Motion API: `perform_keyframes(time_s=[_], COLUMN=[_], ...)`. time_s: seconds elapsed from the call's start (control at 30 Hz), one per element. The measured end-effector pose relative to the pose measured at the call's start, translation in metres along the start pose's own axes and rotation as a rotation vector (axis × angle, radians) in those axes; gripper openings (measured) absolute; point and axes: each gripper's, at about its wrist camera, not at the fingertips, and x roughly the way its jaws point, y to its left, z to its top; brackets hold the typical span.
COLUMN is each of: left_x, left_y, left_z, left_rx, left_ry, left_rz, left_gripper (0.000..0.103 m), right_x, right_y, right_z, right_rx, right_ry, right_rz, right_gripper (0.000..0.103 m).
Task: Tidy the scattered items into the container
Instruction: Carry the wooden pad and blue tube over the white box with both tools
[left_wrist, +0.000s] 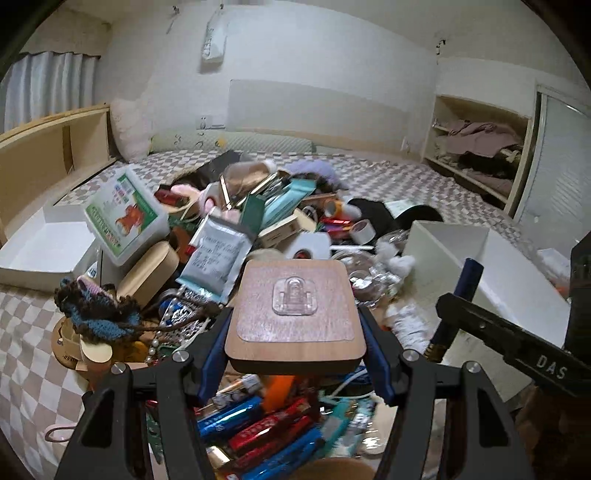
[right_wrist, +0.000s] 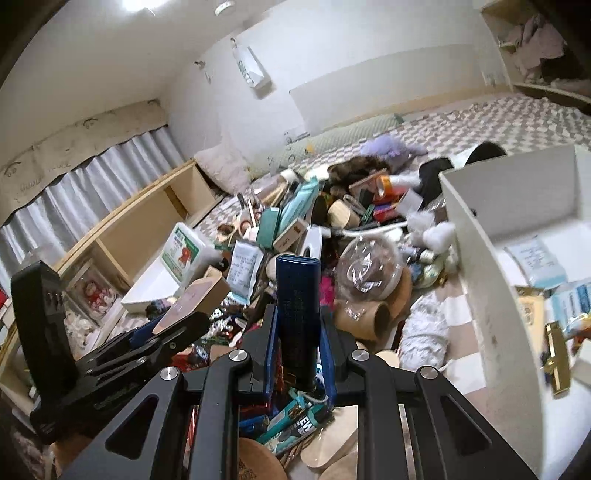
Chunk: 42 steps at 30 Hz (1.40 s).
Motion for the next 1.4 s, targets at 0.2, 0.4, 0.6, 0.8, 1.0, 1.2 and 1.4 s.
perform_keyframes(time_s=[0.2,0.4,0.6,0.8,1.0,1.2,1.4], left_x=[-0.014,-0.027,-0.033,-0.025,-0.015,-0.005,0.007], left_y=[-0.024,-0.056,-0.09,-0.123,-0.147,-0.17,-0.187], left_z=[0.01,0.019,0.031,0.046,0.059,0.063,0.062], left_rx=[0.019,0.062,0.11,0.155,0.162,0.18,0.186], left_ry=[-0.028,-0.057,-0.082,-0.095,-0.098,-0.087,-0.056], left_rz=[-0.039,-0.095,-0.162,-0.224,-0.281,-0.323,-0.351], left_gripper=[0.064,0.064,0.064,0.064,0.064,0.064,0.064], right_x=[-0.022,-0.054,-0.084,-0.105,-0.113,-0.121,-0.128], right_y=[-0.002,-0.014,-0.036,-0.06,-0.079,-0.101,-0.109], right_z=[0.01,0.02,0.036,0.056,0.071,0.084,0.088], right_rx=[-0.02,-0.018,0.012,0.073,0.133,0.237,0.295], right_ry=[-0.053,-0.12,-0.193,-0.255,-0.302,-0.35,-0.376], right_rz=[-0.038,-0.093,-0.164,-0.203,-0.228,-0.287,-0.377], right_gripper=[0.022,0.022,0.022,0.022,0.022,0.022,0.022])
